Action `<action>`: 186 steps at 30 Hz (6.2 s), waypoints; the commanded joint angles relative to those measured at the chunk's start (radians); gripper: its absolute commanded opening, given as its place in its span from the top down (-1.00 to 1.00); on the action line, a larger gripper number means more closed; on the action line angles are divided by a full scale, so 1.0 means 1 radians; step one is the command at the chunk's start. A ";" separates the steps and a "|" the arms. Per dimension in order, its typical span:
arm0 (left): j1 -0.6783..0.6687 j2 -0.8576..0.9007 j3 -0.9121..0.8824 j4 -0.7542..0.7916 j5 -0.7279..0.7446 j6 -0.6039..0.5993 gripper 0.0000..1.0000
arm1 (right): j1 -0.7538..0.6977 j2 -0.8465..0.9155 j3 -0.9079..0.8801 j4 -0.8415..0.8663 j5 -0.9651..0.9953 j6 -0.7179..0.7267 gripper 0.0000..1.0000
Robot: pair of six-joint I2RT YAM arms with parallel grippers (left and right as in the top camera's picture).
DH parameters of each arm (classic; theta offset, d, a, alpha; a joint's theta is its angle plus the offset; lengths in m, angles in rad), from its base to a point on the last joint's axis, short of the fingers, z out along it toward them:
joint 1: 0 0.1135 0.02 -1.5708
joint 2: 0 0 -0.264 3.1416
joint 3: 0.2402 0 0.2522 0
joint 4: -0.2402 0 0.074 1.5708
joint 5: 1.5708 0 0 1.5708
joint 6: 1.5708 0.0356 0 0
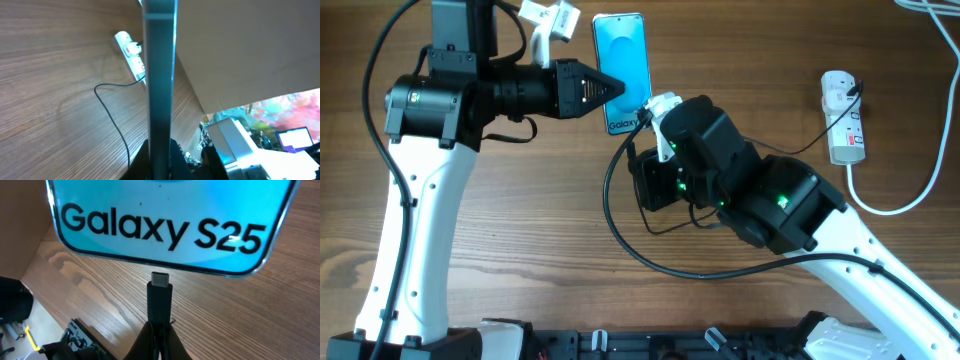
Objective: Plug charger to phone and switch on socket
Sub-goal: 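Lift the USB-C plug with the right gripper toward the phone's bottom edge, then push the USB-C plug up into the phone's port with the right gripper, then lower the plugged phone flat onto the table with both grippers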
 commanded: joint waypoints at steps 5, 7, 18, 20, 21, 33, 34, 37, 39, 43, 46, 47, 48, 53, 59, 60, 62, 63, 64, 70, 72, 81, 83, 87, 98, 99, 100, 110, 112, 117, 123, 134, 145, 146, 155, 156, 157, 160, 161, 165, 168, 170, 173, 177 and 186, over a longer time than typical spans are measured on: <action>-0.002 -0.003 0.011 0.011 0.058 0.061 0.92 | 0.001 -0.061 0.033 0.008 -0.032 0.006 0.92; -0.002 -0.003 0.011 0.011 0.058 0.061 0.92 | 0.001 -0.078 0.033 0.008 -0.032 0.006 0.92; 0.001 -0.004 0.011 0.014 0.141 0.061 0.92 | 0.001 -0.068 0.032 0.005 -0.031 0.006 0.92; 0.001 -0.003 0.011 0.014 0.141 0.061 0.92 | 0.001 -0.068 0.032 0.005 -0.028 0.006 0.91; 0.001 -0.003 0.011 0.014 0.141 0.061 0.92 | 0.001 -0.068 0.032 0.004 -0.019 0.007 0.91; 0.002 -0.003 0.011 0.013 0.141 0.053 0.92 | 0.001 -0.068 0.032 0.003 0.010 0.006 0.92; 0.002 -0.004 0.011 0.014 0.141 0.053 0.92 | 0.001 -0.068 0.032 0.004 0.010 0.006 0.91; 0.002 -0.004 0.011 0.014 0.141 0.053 0.92 | 0.001 -0.068 0.032 0.003 0.017 0.006 0.92; 0.002 -0.003 0.011 0.014 0.141 0.053 0.92 | 0.001 -0.068 0.032 0.004 0.017 0.006 0.92; 0.002 -0.003 0.011 0.009 0.141 0.053 0.92 | 0.001 -0.068 0.032 0.005 0.026 0.006 0.92; 0.002 -0.003 0.011 0.010 0.142 0.050 0.92 | 0.001 -0.068 0.032 0.005 0.029 0.006 0.92; 0.002 -0.003 0.011 0.009 0.142 0.050 0.92 | 0.001 -0.068 0.032 0.005 0.029 0.006 0.91; 0.002 -0.004 0.011 0.009 0.142 0.050 0.92 | 0.001 -0.068 0.032 0.005 0.029 0.006 0.91; 0.002 -0.004 0.011 0.009 0.149 0.050 0.92 | 0.001 -0.068 0.032 0.006 0.029 0.007 0.91; 0.002 -0.003 0.011 0.009 0.149 0.050 0.92 | 0.001 -0.068 0.032 0.025 0.029 0.007 0.91; 0.002 -0.003 0.011 0.009 0.149 0.050 0.92 | 0.001 -0.068 0.032 0.029 0.028 0.008 0.92; 0.002 -0.003 0.011 0.009 0.149 0.050 0.92 | 0.001 -0.068 0.032 0.032 0.029 0.007 0.92; 0.002 -0.004 0.011 0.009 0.149 0.050 0.92 | 0.001 -0.068 0.032 0.034 0.029 0.007 0.92; 0.002 -0.003 0.011 0.009 0.149 0.050 0.92 | 0.001 -0.068 0.032 0.036 0.029 0.007 0.92; 0.002 -0.003 0.011 0.003 0.149 0.050 0.92 | 0.001 -0.068 0.032 0.054 0.037 0.007 0.91; 0.002 -0.003 0.011 0.002 0.149 0.050 0.92 | 0.001 -0.068 0.032 0.054 0.055 0.007 0.91; 0.002 -0.003 0.011 -0.002 0.149 0.050 0.92 | 0.001 -0.068 0.032 0.068 0.141 0.002 0.91; 0.002 -0.004 0.011 -0.002 0.149 0.050 0.92 | 0.001 -0.068 0.032 0.080 0.140 -0.005 0.92; 0.002 -0.003 0.011 -0.011 0.149 0.050 0.92 | 0.001 -0.068 0.032 0.104 0.140 -0.012 0.92; 0.002 -0.003 0.011 -0.013 0.149 0.050 0.92 | 0.001 -0.068 0.032 0.126 0.138 -0.011 0.81; 0.002 -0.003 0.011 -0.013 0.149 0.050 0.92 | 0.001 -0.068 0.032 0.126 0.135 -0.011 0.80; 0.002 -0.003 0.011 -0.013 0.149 0.050 0.92 | 0.001 -0.068 0.032 0.124 0.135 -0.012 0.80; 0.002 0.021 0.011 -0.013 -0.056 -0.029 0.92 | 0.001 -0.068 0.032 -0.047 0.064 -0.015 -0.27; 0.002 0.032 0.011 -0.013 -0.079 -0.029 0.92 | 0.001 -0.068 0.032 -0.081 0.039 -0.013 -0.60; -0.005 0.098 0.010 -0.069 -0.145 -0.029 0.92 | 0.001 -0.068 0.032 -0.142 0.011 0.035 -0.99; -0.051 0.225 0.010 -0.095 -0.146 0.002 0.92 | 0.001 -0.060 0.031 -0.143 -0.014 0.105 -0.99; -0.103 0.375 0.010 -0.094 -0.173 0.024 0.92 | 0.001 -0.005 0.031 -0.177 -0.006 0.112 -0.99; -0.108 0.454 -0.014 -0.094 -0.194 0.023 0.92 | 0.001 -0.005 0.031 -0.175 0.021 0.112 -0.99; -0.108 0.462 -0.025 -0.089 -0.195 0.024 0.92 | 0.001 -0.005 0.031 -0.177 0.032 0.112 -0.99; -0.108 0.468 -0.198 0.059 -0.213 0.022 0.92 | -0.065 -0.005 0.031 -0.226 0.043 0.135 -0.99; -0.108 0.468 -0.214 0.077 -0.213 0.020 0.92 | -0.068 -0.005 0.031 -0.231 0.042 0.135 -0.99; -0.108 0.468 -0.235 0.106 -0.214 0.011 0.92 | -0.069 -0.005 0.031 -0.234 0.042 0.135 -0.99; -0.108 0.468 -0.304 0.217 -0.212 -0.041 0.92 | -0.069 -0.005 0.031 -0.236 0.042 0.135 -0.99; -0.108 0.468 -0.323 0.246 -0.212 -0.041 0.92 | -0.069 -0.005 0.031 -0.236 0.042 0.135 -0.99; -0.110 0.469 -0.370 0.293 -0.209 -0.040 0.92 | -0.069 -0.005 0.031 -0.235 0.042 0.135 -0.99; -0.119 0.480 -0.378 0.296 -0.204 -0.036 0.92 | -0.069 -0.005 0.031 -0.234 0.042 0.135 -0.99; -0.133 0.494 -0.378 0.300 -0.190 -0.029 0.92 | -0.068 -0.005 0.031 -0.234 0.042 0.135 -0.99; -0.148 0.519 -0.378 0.308 -0.190 -0.029 0.92 | -0.068 -0.005 0.031 -0.242 0.042 0.135 -1.00; -0.149 0.533 -0.378 0.315 -0.192 -0.029 0.92 | -0.068 -0.005 0.031 -0.249 0.042 0.134 -0.99; -0.150 0.533 -0.380 0.304 -0.265 -0.029 0.91 | -0.069 -0.005 0.031 -0.267 0.043 0.135 -0.99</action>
